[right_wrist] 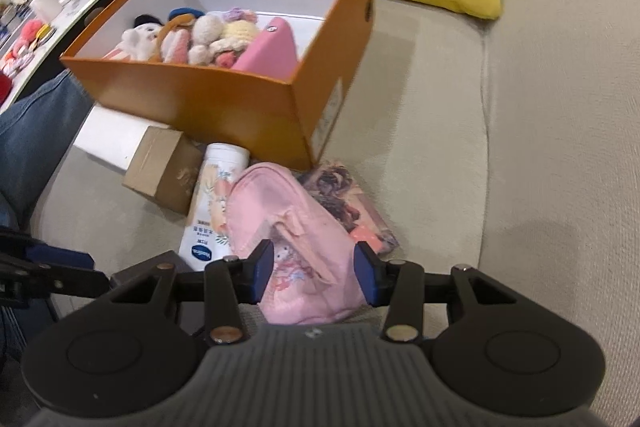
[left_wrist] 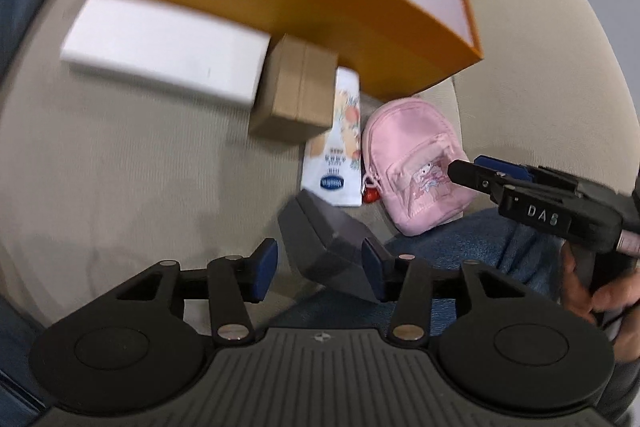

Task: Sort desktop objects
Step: 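Grasp the grey case with left gripper while right grasps pink pouch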

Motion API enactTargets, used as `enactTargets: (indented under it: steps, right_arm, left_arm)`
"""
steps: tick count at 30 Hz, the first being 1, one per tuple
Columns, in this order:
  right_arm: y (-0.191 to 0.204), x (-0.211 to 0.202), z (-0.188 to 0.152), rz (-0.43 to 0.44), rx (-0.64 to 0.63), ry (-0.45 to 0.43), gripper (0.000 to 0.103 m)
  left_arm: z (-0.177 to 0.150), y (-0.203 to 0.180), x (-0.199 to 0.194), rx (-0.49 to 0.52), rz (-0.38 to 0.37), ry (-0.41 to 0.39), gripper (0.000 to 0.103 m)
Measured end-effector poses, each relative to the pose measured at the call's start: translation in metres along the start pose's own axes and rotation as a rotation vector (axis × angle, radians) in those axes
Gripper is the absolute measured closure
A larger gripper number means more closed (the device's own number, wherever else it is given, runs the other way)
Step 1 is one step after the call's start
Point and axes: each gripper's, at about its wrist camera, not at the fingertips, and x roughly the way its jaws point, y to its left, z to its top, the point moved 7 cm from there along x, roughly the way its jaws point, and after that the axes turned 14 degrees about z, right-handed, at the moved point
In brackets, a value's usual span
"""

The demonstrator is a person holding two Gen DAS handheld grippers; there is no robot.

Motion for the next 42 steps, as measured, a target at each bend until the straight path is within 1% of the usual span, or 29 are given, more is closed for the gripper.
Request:
enactTargets:
  steps: [2,3,7,11,15,17,21,23,25,26,29,30,31,32,33,34,35,37,40,42]
  right_arm:
    - [0.002,0.002,-0.001,-0.01,-0.021,0.002,0.056]
    - [0.002,0.003,0.0,-0.014,-0.032,0.003,0.055]
    - [0.004,0.008,0.006,-0.021,-0.088,0.006,0.055]
    - [0.004,0.015,0.012,-0.033,-0.153,0.036,0.053]
    - [-0.001,0.023,0.018,0.025,-0.154,0.082,0.054]
    - [-0.003,0.028,0.019,0.048,-0.146,0.098,0.055]
    - [-0.002,0.034,0.018,0.072,-0.144,0.123,0.052]
    - [-0.004,0.037,0.016,0.085,-0.134,0.139,0.054]
    - [-0.005,0.038,0.015,0.088,-0.124,0.154,0.061]
    - [-0.005,0.037,0.014,0.087,-0.122,0.159,0.063]
    - [-0.001,0.031,0.01,0.07,-0.123,0.165,0.081]
    - [0.002,0.027,0.009,0.09,-0.11,0.158,0.083]
    - [0.007,0.022,0.009,0.094,-0.113,0.145,0.084]
    - [0.013,0.018,0.008,0.078,-0.131,0.135,0.084]
    - [0.02,0.014,0.009,0.071,-0.137,0.123,0.084]
    - [0.025,0.011,0.009,0.079,-0.128,0.117,0.084]
    - [0.03,0.008,0.009,0.099,-0.103,0.111,0.084]
    - [0.035,0.006,0.008,0.106,-0.051,0.096,0.084]
    - [0.036,0.017,0.002,0.069,0.007,0.078,0.084]
    - [0.033,0.027,-0.002,0.076,0.048,0.08,0.083]
  left_arm:
    - [-0.004,-0.003,0.007,-0.019,-0.023,0.029,0.049]
    - [-0.005,-0.006,0.01,-0.029,-0.037,0.042,0.047]
    - [-0.004,-0.014,0.016,-0.064,-0.051,0.045,0.047]
    - [-0.004,-0.02,0.023,-0.08,-0.049,0.062,0.047]
    - [-0.006,-0.031,0.03,-0.075,-0.045,0.077,0.047]
    - [-0.005,-0.034,0.032,-0.07,-0.038,0.069,0.047]
    - [-0.004,-0.039,0.03,-0.05,-0.03,0.045,0.05]
    - [-0.003,-0.039,0.029,-0.034,-0.024,0.033,0.052]
    - [-0.003,-0.037,0.025,-0.021,-0.018,0.021,0.055]
    - [-0.002,-0.036,0.022,-0.013,-0.015,0.01,0.057]
    - [0.001,-0.028,0.01,0.003,0.003,-0.032,0.058]
    - [0.002,-0.024,0.005,0.012,0.005,-0.046,0.06]
    - [0.003,-0.022,0.002,0.019,0.007,-0.053,0.061]
    - [0.005,-0.02,-0.001,0.028,0.011,-0.059,0.062]
    - [0.006,-0.017,-0.005,0.042,0.017,-0.069,0.066]
    - [0.006,-0.015,-0.009,0.071,0.034,-0.083,0.07]
    - [0.007,-0.014,-0.01,0.09,0.053,-0.092,0.073]
    - [0.01,-0.008,-0.013,0.112,0.071,-0.114,0.074]
    - [0.012,-0.004,-0.011,0.105,0.046,-0.11,0.074]
    - [0.011,-0.004,-0.009,0.123,0.044,-0.114,0.073]
